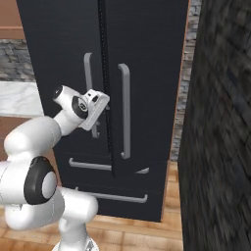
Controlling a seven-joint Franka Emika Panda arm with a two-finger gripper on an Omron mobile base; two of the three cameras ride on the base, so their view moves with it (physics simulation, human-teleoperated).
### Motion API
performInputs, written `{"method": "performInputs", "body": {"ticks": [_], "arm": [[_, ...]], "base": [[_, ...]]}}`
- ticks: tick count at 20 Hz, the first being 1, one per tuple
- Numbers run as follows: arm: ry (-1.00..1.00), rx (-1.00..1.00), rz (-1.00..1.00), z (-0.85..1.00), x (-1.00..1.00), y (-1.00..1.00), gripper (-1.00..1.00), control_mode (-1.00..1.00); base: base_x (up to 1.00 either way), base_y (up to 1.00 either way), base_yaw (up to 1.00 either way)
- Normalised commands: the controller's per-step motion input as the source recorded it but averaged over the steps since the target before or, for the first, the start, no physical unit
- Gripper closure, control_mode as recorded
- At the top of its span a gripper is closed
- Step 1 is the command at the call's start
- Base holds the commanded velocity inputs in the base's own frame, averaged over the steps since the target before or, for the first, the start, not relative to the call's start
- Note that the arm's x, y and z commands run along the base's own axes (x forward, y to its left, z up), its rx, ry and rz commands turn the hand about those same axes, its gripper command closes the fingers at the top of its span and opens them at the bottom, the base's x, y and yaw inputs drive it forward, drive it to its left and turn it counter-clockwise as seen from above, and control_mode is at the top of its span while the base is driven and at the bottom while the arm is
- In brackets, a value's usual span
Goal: Place one of the steaks on the plate and the other in the bowl. Then place the bowl in the fridge.
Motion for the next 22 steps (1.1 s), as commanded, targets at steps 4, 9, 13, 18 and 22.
{"method": "performInputs", "body": {"ticks": [4, 9, 13, 18, 22], "arm": [[0.02, -0.18, 0.00, 0.00, -0.59, -0.58, -1.00, -1.00], [0.06, -0.13, 0.00, 0.00, -0.76, -0.69, -1.00, -1.00], [0.02, -0.16, 0.06, 0.17, -0.31, 0.77, -1.00, -1.00], [0.01, -0.12, 0.01, 0.36, 0.38, 0.90, -1.00, -1.00], [0.13, -0.03, 0.00, 0.01, 0.67, 0.67, -1.00, -1.00]], "base": [[0.00, 0.00, 0.00], [0.00, 0.00, 0.00], [0.00, 0.00, 0.00], [0.00, 0.00, 0.00], [0.00, 0.00, 0.00]]}}
